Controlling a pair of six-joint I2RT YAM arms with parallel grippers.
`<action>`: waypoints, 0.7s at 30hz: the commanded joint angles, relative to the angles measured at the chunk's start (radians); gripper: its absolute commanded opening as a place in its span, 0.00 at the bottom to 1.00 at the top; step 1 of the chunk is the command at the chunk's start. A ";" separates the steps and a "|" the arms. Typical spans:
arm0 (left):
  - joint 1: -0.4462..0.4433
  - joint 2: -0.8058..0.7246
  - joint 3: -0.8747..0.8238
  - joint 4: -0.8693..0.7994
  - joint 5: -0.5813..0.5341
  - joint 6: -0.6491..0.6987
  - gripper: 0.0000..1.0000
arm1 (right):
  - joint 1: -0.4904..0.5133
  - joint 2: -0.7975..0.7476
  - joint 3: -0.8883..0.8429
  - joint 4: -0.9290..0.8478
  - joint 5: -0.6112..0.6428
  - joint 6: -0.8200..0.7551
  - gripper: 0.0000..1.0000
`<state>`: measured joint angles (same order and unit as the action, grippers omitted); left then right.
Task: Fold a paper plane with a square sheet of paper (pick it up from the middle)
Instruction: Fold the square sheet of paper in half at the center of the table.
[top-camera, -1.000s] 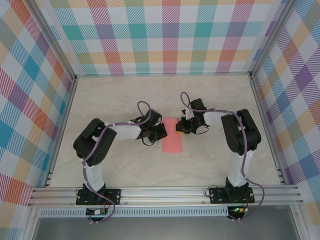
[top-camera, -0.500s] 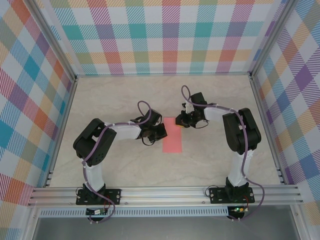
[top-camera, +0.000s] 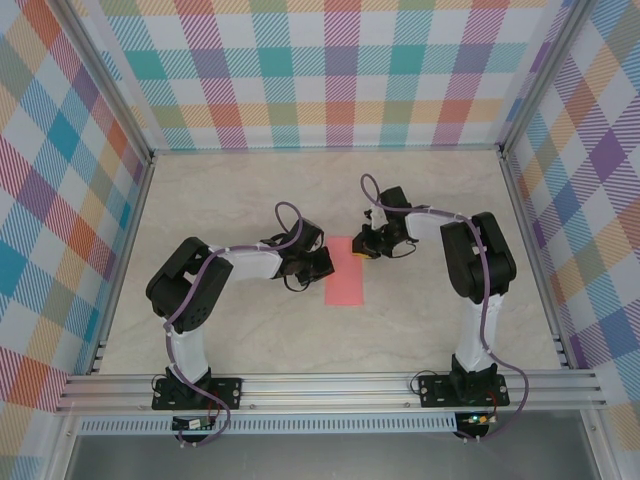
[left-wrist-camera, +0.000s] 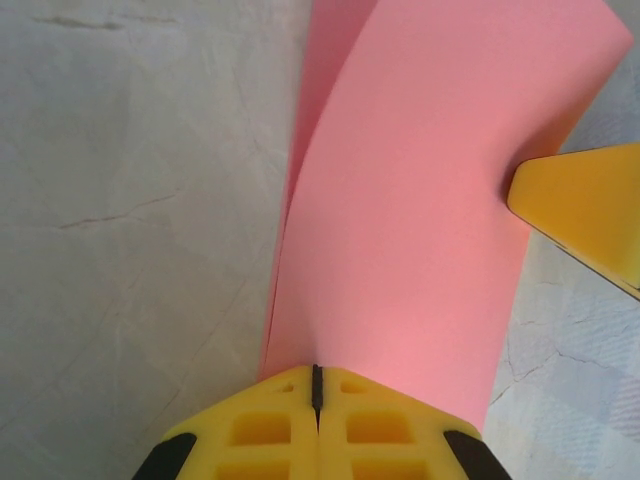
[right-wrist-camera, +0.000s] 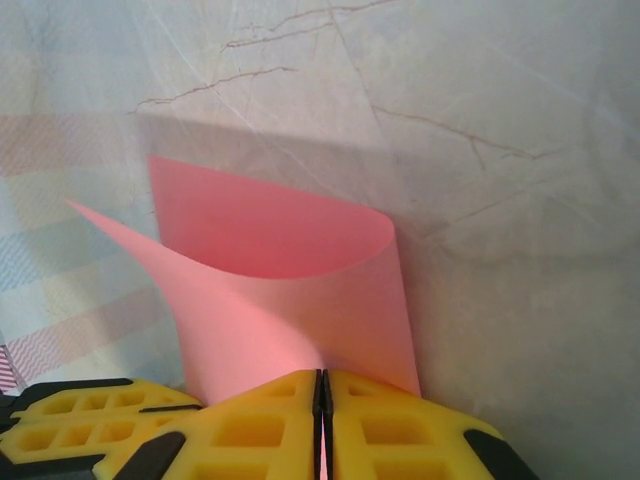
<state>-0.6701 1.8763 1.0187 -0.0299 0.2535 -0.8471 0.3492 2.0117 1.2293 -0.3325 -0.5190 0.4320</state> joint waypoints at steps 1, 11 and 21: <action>-0.011 0.003 -0.041 -0.126 -0.044 0.013 0.00 | -0.008 -0.014 0.066 -0.062 -0.016 -0.031 0.12; -0.010 -0.004 -0.036 -0.131 -0.045 0.014 0.00 | -0.017 0.073 0.100 -0.067 0.012 -0.031 0.12; -0.010 -0.003 -0.036 -0.133 -0.045 0.017 0.00 | -0.018 0.090 0.123 -0.099 0.027 -0.029 0.12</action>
<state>-0.6712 1.8725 1.0180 -0.0349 0.2493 -0.8471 0.3351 2.0865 1.3319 -0.3820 -0.5095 0.4248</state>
